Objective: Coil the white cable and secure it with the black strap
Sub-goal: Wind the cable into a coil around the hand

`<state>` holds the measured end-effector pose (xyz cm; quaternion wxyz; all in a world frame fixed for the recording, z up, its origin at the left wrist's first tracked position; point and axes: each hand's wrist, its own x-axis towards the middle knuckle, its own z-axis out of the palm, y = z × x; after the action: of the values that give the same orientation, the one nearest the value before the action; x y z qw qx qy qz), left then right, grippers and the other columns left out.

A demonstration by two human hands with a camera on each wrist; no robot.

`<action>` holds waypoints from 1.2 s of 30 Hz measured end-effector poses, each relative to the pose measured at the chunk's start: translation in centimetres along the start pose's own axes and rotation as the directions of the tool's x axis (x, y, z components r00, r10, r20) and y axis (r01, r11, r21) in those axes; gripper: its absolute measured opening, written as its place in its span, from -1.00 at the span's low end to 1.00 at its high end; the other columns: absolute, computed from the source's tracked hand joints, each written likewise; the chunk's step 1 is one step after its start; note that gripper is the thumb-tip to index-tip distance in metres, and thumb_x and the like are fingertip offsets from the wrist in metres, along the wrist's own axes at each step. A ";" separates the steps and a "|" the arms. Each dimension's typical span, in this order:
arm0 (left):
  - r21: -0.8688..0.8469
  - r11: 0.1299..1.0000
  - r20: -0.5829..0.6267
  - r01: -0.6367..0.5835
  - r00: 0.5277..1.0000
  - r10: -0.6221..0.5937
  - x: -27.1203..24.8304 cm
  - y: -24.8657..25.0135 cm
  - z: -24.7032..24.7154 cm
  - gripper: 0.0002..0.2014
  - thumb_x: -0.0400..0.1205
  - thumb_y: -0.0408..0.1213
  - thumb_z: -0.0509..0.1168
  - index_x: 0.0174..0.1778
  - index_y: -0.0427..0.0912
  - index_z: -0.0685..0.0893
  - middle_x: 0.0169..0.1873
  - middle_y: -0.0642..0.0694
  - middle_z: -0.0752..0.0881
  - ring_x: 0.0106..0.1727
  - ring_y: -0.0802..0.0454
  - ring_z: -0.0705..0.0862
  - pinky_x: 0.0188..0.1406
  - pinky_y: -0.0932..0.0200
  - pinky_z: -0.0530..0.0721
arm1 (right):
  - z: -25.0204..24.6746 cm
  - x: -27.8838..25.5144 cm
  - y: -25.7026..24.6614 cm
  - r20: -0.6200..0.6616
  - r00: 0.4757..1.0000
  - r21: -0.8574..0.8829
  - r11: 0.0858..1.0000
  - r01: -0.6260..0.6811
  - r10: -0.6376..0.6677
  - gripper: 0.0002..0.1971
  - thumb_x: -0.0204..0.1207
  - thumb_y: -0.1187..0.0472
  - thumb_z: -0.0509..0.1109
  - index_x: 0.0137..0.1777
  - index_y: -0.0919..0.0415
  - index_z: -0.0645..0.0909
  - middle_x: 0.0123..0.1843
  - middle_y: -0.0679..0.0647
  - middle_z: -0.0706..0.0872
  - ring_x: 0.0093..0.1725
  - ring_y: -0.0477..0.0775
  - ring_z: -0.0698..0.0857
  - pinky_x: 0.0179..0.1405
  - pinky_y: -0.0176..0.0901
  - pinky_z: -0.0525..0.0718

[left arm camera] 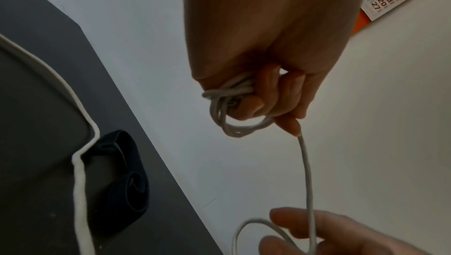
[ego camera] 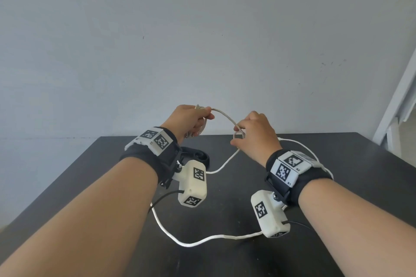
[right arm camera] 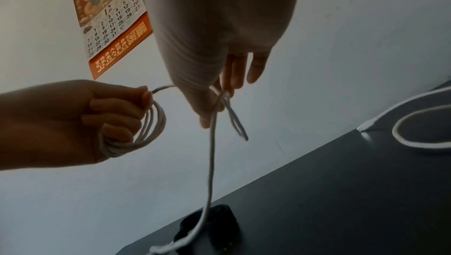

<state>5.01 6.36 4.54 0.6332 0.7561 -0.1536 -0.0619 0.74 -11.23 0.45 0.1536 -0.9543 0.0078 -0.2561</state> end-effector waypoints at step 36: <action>-0.642 0.766 0.184 -0.026 0.965 0.187 -0.2 3.4 2.7 -0.59 0.63 -0.61 0.17 0.44 -0.45 0.39 0.10 -0.19 0.74 -0.03 0.06 0.79 0.12 0.23 0.72 | -0.3 -0.3 -2.2 0.520 0.854 0.491 0.827 -0.274 -0.026 -0.85 0.63 0.33 0.17 0.09 0.21 0.55 -0.16 0.12 0.69 -0.37 0.00 0.72 -0.56 -0.26 0.70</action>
<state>3.51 3.36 7.27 0.8304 0.4750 -0.2410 -0.1637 0.15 -9.17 1.23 0.4339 -0.8997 -0.0422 0.0228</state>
